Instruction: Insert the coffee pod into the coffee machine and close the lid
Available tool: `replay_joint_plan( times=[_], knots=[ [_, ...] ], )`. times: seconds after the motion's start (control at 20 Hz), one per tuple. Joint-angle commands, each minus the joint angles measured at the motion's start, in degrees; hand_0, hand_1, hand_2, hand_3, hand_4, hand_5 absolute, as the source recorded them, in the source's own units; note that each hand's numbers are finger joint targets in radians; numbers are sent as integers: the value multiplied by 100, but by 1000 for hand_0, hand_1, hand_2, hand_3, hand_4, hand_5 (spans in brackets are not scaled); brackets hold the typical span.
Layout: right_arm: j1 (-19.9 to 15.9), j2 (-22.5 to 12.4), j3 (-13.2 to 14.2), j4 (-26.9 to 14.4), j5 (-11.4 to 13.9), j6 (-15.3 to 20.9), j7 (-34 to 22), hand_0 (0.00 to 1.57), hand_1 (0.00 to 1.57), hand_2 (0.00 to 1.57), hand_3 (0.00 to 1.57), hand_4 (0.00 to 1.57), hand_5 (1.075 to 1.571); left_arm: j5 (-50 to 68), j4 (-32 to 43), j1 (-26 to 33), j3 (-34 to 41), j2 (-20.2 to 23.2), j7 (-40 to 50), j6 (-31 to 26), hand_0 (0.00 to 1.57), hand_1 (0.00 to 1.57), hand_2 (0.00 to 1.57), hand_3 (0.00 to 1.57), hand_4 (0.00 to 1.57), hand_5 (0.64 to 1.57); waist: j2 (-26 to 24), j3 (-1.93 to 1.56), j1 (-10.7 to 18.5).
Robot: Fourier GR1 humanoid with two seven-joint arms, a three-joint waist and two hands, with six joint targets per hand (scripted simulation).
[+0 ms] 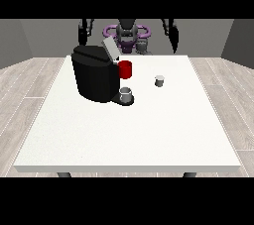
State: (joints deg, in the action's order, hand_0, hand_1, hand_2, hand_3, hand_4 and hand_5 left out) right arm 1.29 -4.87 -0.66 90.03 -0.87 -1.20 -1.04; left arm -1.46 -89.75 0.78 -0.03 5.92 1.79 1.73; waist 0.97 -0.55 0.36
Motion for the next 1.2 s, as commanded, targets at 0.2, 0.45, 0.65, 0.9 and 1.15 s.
replay_joint_plan(
  times=[0.2,0.45,0.65,0.9,1.15],
  knots=[
    [-367,-26,156,-211,20,50,52,0,0,0,0,0,1571,-447,19,-588,-149,718,-517,-622,0,0,0,0,0,1571,98,54,-167],
    [-727,90,23,116,949,1006,-53,0,0,0,0,0,1571,-1015,456,-860,-205,1272,-767,-830,0,0,0,0,0,1571,256,58,-440],
    [-539,258,-275,38,1233,1100,185,0,0,0,0,0,1571,-1090,947,-1425,106,1753,-437,-1145,0,0,0,0,0,1571,442,56,-670],
    [-870,293,-435,214,1222,958,90,0,0,0,0,0,1571,-1248,1850,-2228,389,2190,-406,-1382,0,0,0,0,0,1571,903,58,-1048],
    [-1189,475,-430,89,1128,1116,-181,0,0,0,0,0,1571,-1588,2476,-2768,289,2261,-229,-1501,0,0,0,0,0,1571,1123,56,-1096]
  ],
)
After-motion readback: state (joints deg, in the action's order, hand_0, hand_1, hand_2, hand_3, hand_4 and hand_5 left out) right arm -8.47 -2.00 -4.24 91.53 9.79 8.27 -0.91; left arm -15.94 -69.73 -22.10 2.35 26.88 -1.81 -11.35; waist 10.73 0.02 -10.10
